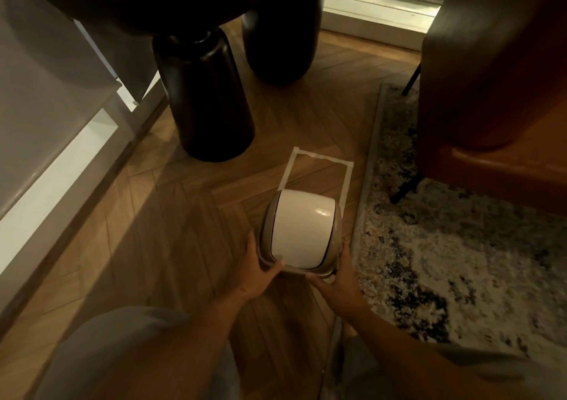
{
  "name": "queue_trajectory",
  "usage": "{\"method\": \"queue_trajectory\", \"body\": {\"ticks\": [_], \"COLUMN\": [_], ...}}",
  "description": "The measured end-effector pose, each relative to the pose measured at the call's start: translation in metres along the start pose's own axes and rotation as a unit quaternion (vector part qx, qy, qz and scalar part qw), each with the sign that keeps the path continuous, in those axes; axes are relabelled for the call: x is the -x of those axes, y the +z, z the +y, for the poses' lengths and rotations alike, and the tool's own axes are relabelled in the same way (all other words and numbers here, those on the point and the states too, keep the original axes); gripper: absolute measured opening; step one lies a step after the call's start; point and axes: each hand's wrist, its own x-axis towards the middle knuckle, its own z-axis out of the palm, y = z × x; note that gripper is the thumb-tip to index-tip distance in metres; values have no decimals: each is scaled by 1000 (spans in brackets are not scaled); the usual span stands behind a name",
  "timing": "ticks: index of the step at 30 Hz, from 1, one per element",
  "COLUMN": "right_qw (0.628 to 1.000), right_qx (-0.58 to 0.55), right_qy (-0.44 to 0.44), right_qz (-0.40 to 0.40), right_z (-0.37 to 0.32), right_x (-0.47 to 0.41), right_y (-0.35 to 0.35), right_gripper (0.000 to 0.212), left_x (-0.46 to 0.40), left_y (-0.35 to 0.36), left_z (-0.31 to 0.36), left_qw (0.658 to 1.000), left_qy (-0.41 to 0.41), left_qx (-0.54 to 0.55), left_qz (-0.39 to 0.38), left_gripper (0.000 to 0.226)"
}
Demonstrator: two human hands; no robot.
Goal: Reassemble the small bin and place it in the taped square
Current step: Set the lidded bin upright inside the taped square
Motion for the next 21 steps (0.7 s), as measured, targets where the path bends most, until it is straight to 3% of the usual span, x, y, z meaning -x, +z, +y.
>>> {"method": "queue_trajectory", "body": {"ticks": [5, 9, 21], "right_qw": [999, 998, 992], "right_qx": [21, 1, 14], "right_qy": [-26, -18, -56], "right_qz": [37, 59, 110], "right_z": [0, 3, 31], "right_x": [1, -7, -44], "right_y": [10, 14, 21], "right_gripper": [119, 110, 96], "left_x": [-12, -22, -53], "left_y": [5, 9, 33], "left_z": [8, 6, -5], "left_qw": [999, 997, 981], "left_qy": [39, 59, 90], "left_qx": [12, 48, 35], "left_qz": [24, 25, 167], "left_gripper": [117, 110, 88]}}
